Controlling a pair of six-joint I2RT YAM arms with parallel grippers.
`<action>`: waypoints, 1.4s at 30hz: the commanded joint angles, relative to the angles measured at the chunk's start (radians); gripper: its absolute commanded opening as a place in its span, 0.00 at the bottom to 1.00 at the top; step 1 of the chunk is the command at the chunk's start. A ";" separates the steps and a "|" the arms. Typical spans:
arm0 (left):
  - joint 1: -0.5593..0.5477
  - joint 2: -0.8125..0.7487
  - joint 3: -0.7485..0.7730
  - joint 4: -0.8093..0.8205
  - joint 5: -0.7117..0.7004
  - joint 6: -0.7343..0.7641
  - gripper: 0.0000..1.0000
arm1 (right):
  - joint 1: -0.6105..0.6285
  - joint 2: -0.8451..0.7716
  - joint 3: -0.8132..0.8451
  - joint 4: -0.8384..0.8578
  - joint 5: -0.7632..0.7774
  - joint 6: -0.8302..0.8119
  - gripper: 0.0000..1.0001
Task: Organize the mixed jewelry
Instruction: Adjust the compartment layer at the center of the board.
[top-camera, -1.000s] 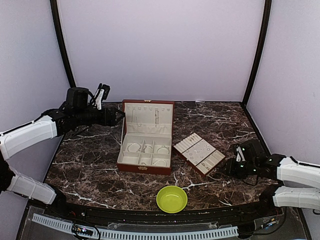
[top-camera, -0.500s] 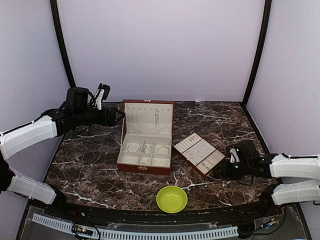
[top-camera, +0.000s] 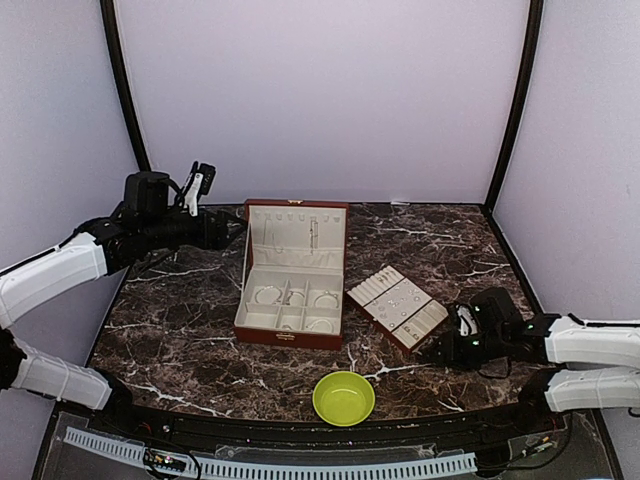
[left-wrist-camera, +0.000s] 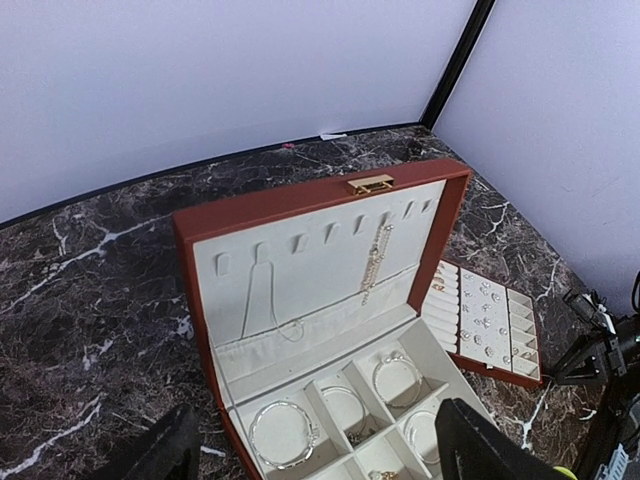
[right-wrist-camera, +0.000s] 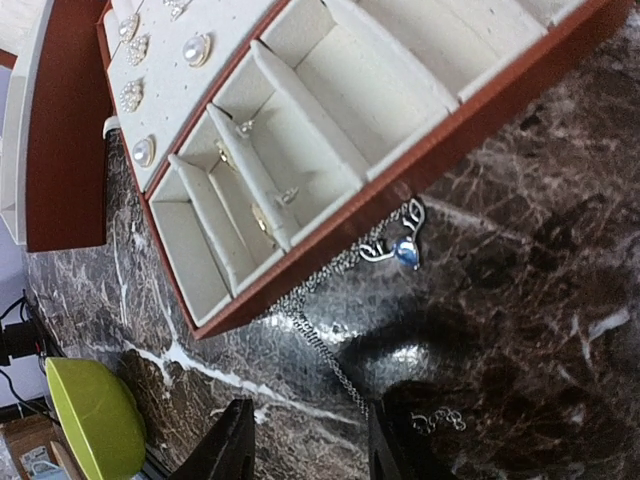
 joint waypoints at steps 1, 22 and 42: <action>0.004 -0.042 0.007 -0.011 -0.017 0.016 0.84 | 0.013 -0.055 -0.021 -0.075 -0.076 0.035 0.40; 0.004 -0.032 0.018 -0.024 -0.036 0.019 0.84 | 0.025 -0.051 0.107 -0.283 -0.209 0.006 0.39; 0.079 0.087 0.010 -0.013 0.041 0.030 0.83 | 0.028 0.102 0.358 -0.441 0.243 -0.098 0.26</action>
